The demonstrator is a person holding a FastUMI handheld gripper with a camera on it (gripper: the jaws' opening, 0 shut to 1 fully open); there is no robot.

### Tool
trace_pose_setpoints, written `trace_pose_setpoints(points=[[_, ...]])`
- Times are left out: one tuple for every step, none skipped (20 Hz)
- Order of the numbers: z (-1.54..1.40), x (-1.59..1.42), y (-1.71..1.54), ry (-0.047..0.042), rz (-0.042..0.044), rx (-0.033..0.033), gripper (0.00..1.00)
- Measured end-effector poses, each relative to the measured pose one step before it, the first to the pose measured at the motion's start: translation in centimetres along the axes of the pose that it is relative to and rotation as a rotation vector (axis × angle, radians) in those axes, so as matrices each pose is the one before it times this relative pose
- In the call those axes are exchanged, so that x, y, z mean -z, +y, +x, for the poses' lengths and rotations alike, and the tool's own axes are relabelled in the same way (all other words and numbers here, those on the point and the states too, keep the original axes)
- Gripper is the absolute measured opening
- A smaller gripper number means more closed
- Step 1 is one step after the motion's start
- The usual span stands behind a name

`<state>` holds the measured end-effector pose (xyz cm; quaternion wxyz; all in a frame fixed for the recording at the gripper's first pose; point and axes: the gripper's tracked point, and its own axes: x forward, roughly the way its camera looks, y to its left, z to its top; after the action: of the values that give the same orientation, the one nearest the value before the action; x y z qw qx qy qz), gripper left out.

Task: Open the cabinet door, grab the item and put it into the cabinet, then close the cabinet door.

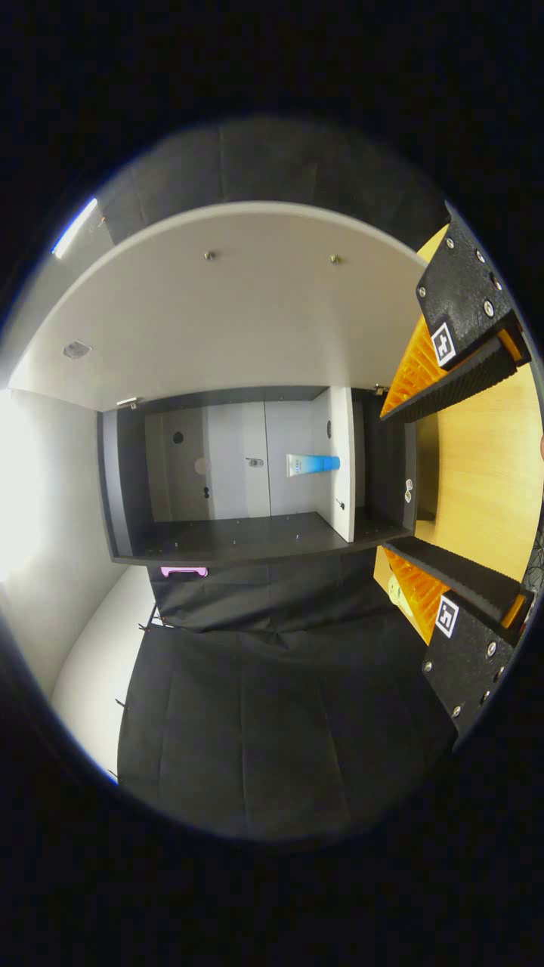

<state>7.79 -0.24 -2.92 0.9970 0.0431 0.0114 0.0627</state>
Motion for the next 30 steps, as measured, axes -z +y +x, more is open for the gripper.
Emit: trace_pose_setpoints(points=[[-1.063,-0.208,-1.23,-0.00268,0.00754,0.00664,0.94],[-0.931,-0.301,-1.365,-0.0054,0.00866,0.01011,0.94],[-0.907,-0.184,-1.605,-0.00114,0.00484,0.01953,0.94],[-0.822,0.172,-2.004,0.00911,0.00296,0.02443,0.94],[-0.876,-0.219,-1.923,-0.00043,0.00687,0.01947,0.94],[-0.558,-0.149,-1.992,-0.00475,0.00652,0.02311,0.94],[-0.561,-0.104,-2.27,0.00234,-0.00079,0.02987,0.94],[-0.82,0.019,-2.487,0.0091,-0.00006,0.02983,0.94],[-0.854,0.135,-2.141,0.00195,0.00526,0.02066,0.94],[0.041,-0.229,-2.094,0.00103,0.00353,0.01492,0.94],[0.303,-0.263,-1.66,0.00608,0.00041,0.01356,0.94],[0.172,-0.224,-1.271,0.00639,-0.00367,0.00868,0.94],[0.474,-0.632,-0.793,-0.00487,-0.00954,0.00254,0.94],[0.532,-0.778,-0.901,-0.01239,-0.01008,0.00869,0.94],[1.074,-0.606,-0.535,-0.00938,-0.00639,-0.00197,0.94],[1.141,-0.366,-0.081,-0.00493,-0.00146,-0.01268,0.94],[0.992,-0.223,0.12,-0.00177,-0.00064,-0.01841,0.93],[0.918,-0.021,0.156,0.00537,-0.00377,-0.01404,0.94],[0.761,0.162,-0.065,0.00853,-0.00005,-0.00083,0.93],[0.627,0.027,0.303,-0.00015,0.00999,-0.01972,0.94],[0.408,-0.107,0.864,-0.00093,0.00792,-0.03065,0.94],[0.087,0.226,0.768,0.00329,0.00077,-0.0268,0.94],[0.093,0.135,0.323,0.00016,-0.01367,-0.0049,0.93],[-0.231,-0.173,-0.119,-0.0124,-0.01817,-0.00026,0.92],[-0.01,-0.093,-0.002,-0.00396,-0.0124,0.00069,0.91],[0.043,0.083,0.006,0.00185,0.00648,0.00051,0.9],[-0.029,0.102,0.058,0.00594,0.02364,0.00381,0.9],[-0.083,-0.063,-0.008,0.00449,0.03008,0.00614,0.9],[-0.092,-0.243,0.174,-0.00213,0.02347,0.00316,0.89],[-0.019,-0.224,0.104,-0.00394,0.01203,0.00416,0.89]])
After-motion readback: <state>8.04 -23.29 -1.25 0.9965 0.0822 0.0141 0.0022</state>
